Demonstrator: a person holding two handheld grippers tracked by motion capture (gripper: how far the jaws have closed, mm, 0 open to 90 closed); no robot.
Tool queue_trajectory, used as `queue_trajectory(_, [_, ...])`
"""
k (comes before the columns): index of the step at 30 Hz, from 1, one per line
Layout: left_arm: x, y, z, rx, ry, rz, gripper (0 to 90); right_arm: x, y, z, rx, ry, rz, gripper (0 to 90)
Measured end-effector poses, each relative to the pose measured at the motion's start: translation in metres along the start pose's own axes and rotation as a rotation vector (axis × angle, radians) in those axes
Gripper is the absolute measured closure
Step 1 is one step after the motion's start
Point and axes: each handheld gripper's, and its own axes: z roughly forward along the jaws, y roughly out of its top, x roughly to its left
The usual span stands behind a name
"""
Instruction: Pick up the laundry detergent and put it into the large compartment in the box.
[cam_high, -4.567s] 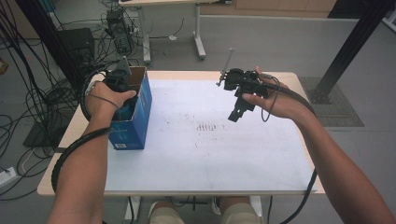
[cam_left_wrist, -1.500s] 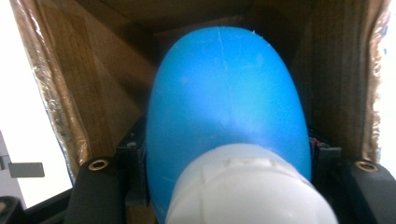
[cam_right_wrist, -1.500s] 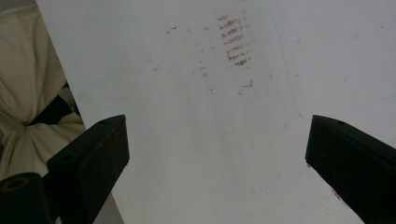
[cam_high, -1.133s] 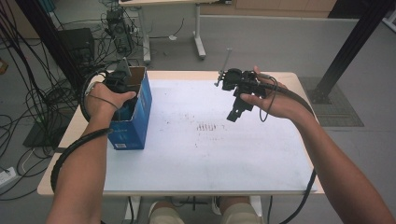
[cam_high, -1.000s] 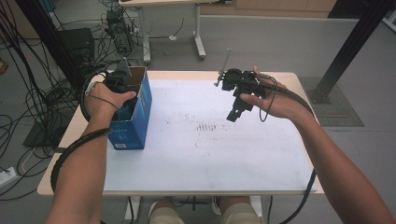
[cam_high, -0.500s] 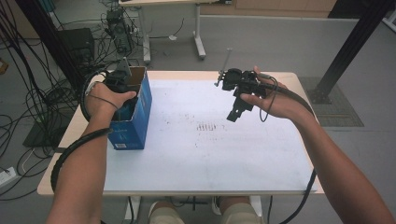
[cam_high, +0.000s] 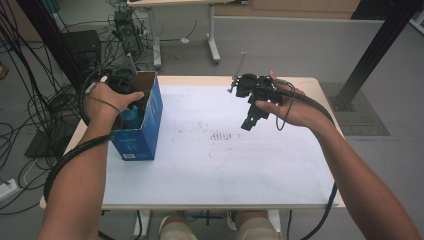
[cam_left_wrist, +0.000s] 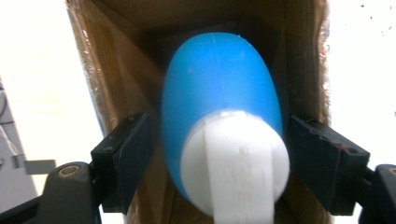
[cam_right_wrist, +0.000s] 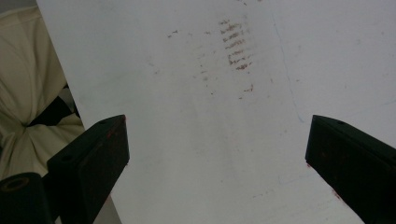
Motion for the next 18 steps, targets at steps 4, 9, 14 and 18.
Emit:
queue_trajectory(4, [-0.002, -0.001, -0.012, -0.004, 0.01, 0.012, 22.3, -0.001, 0.0, 0.0, -0.002, -0.003, -0.004, 6.2])
queue_trajectory(9, [-0.004, -0.004, -0.031, -0.024, 0.015, 0.034, 19.0, -0.003, -0.001, 0.0, -0.002, -0.009, 0.009, 6.0])
queue_trajectory(14, [-0.013, -0.005, -0.05, -0.057, 0.012, 0.084, 14.8, -0.006, -0.003, -0.001, -0.008, -0.021, 0.021, 5.8])
queue_trajectory(18, [-0.031, -0.004, -0.057, -0.079, 0.04, 0.149, 10.9, -0.009, -0.005, -0.001, -0.01, -0.026, 0.034, 5.6])
